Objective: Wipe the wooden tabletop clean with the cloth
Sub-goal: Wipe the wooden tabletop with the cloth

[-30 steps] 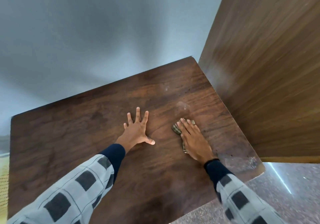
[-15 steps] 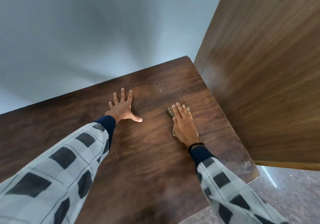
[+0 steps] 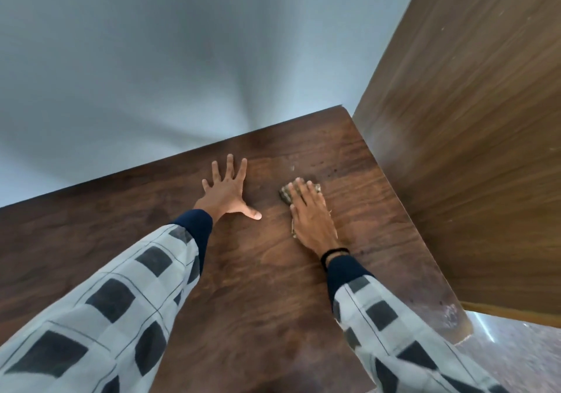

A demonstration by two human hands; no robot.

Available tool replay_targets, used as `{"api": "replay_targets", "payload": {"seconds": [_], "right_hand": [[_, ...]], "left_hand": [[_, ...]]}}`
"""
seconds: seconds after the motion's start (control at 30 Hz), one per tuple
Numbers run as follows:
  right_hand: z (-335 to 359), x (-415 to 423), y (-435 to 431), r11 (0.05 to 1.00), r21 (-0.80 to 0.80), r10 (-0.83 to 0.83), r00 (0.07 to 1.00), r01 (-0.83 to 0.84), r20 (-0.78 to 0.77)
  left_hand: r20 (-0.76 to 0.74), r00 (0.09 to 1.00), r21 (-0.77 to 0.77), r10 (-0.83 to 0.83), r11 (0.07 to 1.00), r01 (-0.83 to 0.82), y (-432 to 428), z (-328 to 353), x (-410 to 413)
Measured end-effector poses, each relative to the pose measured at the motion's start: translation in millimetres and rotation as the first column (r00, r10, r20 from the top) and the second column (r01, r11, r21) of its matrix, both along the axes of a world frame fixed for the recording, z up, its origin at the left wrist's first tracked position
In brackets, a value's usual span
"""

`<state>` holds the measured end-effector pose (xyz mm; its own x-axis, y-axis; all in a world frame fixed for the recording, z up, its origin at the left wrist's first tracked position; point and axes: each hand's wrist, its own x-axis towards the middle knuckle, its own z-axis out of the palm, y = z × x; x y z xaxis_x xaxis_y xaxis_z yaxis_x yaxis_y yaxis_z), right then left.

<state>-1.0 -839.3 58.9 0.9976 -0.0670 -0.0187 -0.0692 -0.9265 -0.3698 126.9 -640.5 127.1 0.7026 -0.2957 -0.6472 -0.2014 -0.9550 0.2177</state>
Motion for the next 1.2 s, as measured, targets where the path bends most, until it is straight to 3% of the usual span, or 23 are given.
{"api": "replay_targets", "payload": {"seconds": [0.1,0.3,0.47,0.67,0.87,1.0,1.07,1.2], "right_hand": [[0,-22,-15,0.992,0.015,0.129,0.992,-0.129,-0.014],[0,44,-8,0.993,0.036,-0.112,0.994,0.112,-0.003],[2,27,-3,0.989,0.035,0.146,0.989,-0.146,0.002],[3,73,4,0.995,0.053,-0.087,0.995,0.089,-0.037],[8,40,-18,0.973,0.008,0.229,0.972,-0.229,-0.06],[2,82,-30,1.0,0.006,-0.012,0.997,0.013,-0.07],[3,95,-10,0.999,0.001,-0.054,0.998,0.054,-0.032],[4,70,-5,0.983,-0.013,0.181,0.983,-0.181,-0.022]], "left_hand": [[-0.02,0.999,0.009,0.043,0.999,-0.043,4,2,10],[-0.043,0.998,0.045,0.037,0.998,-0.035,2,0,13],[-0.025,0.999,0.021,0.047,0.999,-0.046,6,-4,13],[-0.029,0.999,0.039,0.037,0.999,-0.035,4,-3,14],[-0.029,0.999,0.022,0.046,0.999,-0.045,7,-4,14],[-0.04,0.998,0.035,0.04,0.999,-0.039,4,-5,17],[-0.028,0.999,0.04,0.037,0.999,-0.036,5,-5,16],[-0.019,0.999,0.026,0.029,0.999,-0.029,7,-7,15]]}}
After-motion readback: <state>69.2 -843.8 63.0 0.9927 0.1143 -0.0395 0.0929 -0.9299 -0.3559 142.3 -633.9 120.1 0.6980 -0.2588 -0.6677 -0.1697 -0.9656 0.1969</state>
